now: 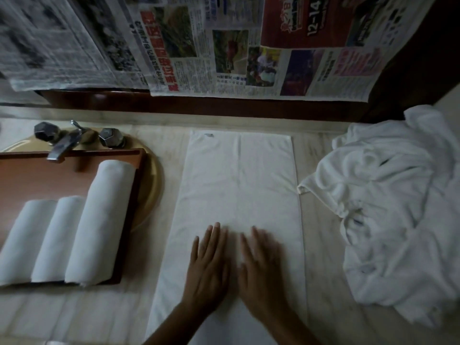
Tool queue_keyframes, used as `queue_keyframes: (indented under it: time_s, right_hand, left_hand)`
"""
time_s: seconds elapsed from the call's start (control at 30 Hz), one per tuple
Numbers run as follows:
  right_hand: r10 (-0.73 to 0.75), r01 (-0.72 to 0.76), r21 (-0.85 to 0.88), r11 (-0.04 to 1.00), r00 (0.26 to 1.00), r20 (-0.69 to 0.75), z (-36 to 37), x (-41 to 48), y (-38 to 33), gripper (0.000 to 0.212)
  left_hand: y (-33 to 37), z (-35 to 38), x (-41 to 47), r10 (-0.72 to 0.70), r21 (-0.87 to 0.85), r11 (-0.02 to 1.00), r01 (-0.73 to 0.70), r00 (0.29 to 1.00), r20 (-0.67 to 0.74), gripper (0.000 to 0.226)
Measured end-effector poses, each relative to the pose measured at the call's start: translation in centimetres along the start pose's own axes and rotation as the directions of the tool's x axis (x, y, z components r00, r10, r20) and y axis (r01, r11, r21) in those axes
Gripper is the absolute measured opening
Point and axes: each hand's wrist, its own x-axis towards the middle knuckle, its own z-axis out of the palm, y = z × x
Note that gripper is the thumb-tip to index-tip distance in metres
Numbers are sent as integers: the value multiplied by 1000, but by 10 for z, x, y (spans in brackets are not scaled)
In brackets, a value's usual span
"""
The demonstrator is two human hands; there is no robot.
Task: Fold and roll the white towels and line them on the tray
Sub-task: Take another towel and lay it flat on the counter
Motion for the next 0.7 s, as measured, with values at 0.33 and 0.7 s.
queue_keyframes:
  time_s: [0.33, 0.7]
  right_hand:
    - [34, -34, -46, 998, 999, 0, -34, -32, 91, 55]
    - [92, -90, -109, 990, 996, 15, 0, 16, 24, 61]
  left_hand:
    - [-87, -35, -68, -122, 128, 982, 136, 986, -110, 61]
    - [-56, -26, -8, -32, 147, 989, 18, 995, 98, 65]
